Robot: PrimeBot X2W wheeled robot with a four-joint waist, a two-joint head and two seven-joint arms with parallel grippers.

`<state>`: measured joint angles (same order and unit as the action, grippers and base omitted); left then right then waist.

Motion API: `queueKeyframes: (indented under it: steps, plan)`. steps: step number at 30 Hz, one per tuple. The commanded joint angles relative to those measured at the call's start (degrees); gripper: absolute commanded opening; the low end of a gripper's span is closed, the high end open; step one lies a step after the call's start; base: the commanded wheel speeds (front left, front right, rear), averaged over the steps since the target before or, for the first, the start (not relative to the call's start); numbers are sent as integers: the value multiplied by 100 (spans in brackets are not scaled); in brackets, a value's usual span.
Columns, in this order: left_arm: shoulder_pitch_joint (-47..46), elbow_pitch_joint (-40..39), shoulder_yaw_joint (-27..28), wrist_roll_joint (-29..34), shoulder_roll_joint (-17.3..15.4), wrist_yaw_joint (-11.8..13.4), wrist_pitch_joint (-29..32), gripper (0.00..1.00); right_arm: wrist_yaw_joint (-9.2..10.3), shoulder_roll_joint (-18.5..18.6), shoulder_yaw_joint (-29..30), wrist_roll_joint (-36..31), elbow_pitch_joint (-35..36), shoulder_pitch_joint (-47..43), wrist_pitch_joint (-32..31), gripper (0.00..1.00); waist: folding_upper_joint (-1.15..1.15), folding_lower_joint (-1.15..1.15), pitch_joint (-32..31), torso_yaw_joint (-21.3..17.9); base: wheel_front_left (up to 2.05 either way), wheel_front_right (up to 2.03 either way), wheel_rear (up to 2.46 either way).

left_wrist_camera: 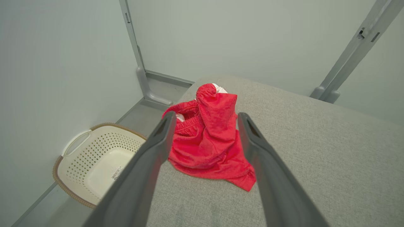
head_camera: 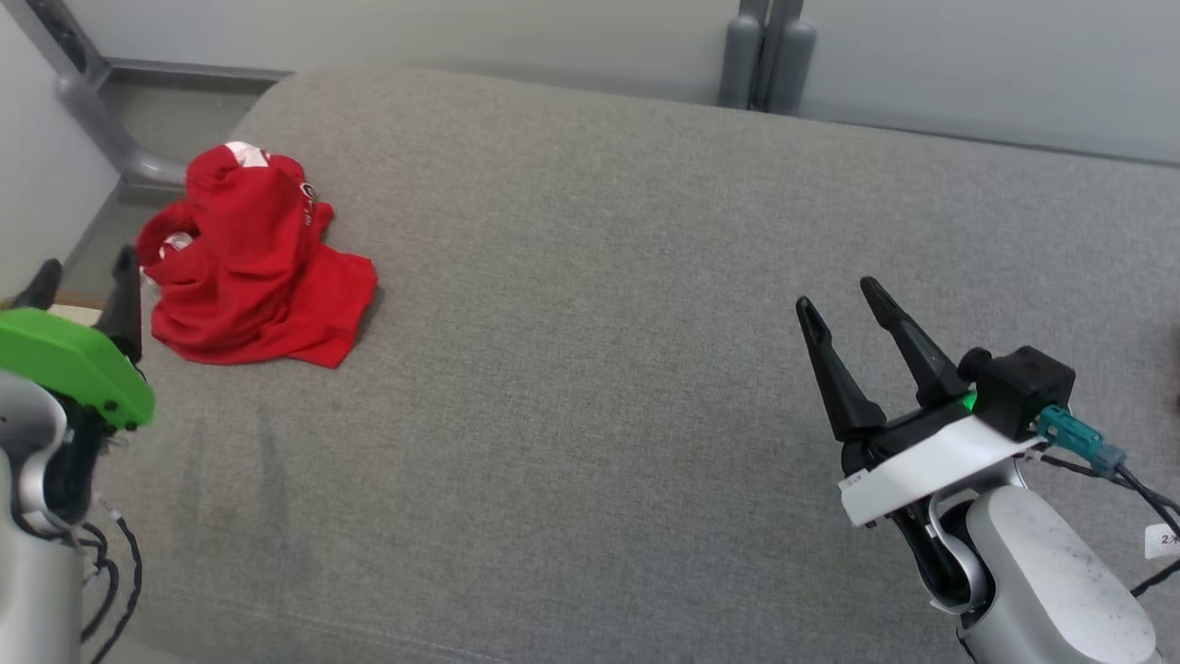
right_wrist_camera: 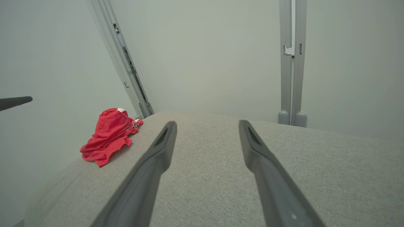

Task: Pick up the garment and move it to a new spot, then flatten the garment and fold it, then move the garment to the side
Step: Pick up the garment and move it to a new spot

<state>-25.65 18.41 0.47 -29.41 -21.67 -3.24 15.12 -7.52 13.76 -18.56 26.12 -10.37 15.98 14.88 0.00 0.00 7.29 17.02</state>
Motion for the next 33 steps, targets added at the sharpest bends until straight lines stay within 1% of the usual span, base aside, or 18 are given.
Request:
queueKeyframes:
  steps: [1, 3, 6, 13, 21, 26, 28, 29, 30, 31, 32, 33]
  plan:
    - [-246, 138, 68, -185, -61, -70, 140, 100, 6, 45, -28, -48, 70, 155, -37, 100, 0, 0, 588, -453, 0, 0, 0]
    - [-507, 405, 89, -280, -156, -126, 323, 100, 6, 64, -72, -35, 142, 275, -80, 100, 0, 0, 780, -608, 0, 0, 0]
    - [-819, 821, 196, -414, -322, -166, 424, 100, 6, 80, -203, -8, 245, 486, -134, 100, 0, 0, 1037, -883, 0, 0, 0]
    - [-1309, 1914, 371, -576, -543, -212, 371, 100, 6, 115, -328, 2, 376, 755, -158, 100, 0, 0, 1421, -1307, 0, 0, 0]
    - [-1564, 2995, 451, -747, -689, -238, 441, 100, 6, 89, -421, 54, 444, 944, -199, 100, 0, 0, 1768, -1593, 0, 0, 0]
    - [-1592, 3537, 374, -783, -704, -256, 689, 100, 6, 85, -450, 43, 408, 982, -160, 100, 0, 0, 1871, -1673, 0, 0, 0]
    - [-1581, 3673, 346, -764, -702, -271, 646, 100, 6, 91, -440, 56, 379, 974, -145, 100, 0, 0, 1867, -1694, 0, 0, 0]
    - [-1575, 3736, 338, -774, -678, -267, 626, 91, 6, 91, -439, 63, 354, 968, -129, 100, 0, 0, 1848, -1703, 0, 0, 0]
    - [-1581, 3773, 313, -771, -663, -280, 607, 64, 6, 90, -431, 67, 335, 957, -118, 100, 0, 0, 1827, -1704, 0, 0, 0]
    - [-1597, 3797, 295, -753, -668, -293, 537, 13, 6, 85, -421, 68, 309, 940, -105, 100, 0, 0, 1793, -1702, 0, 0, 0]
    - [-1605, 3812, 281, -735, -685, -308, 474, 0, 6, 73, -420, 69, 286, 924, -105, 100, 0, 0, 1755, -1702, 0, 0, 0]
    - [-1627, 3828, 262, -714, -707, -322, 393, 0, 6, 58, -424, 71, 264, 906, -99, 100, 0, 0, 1709, -1701, 0, 0, 0]
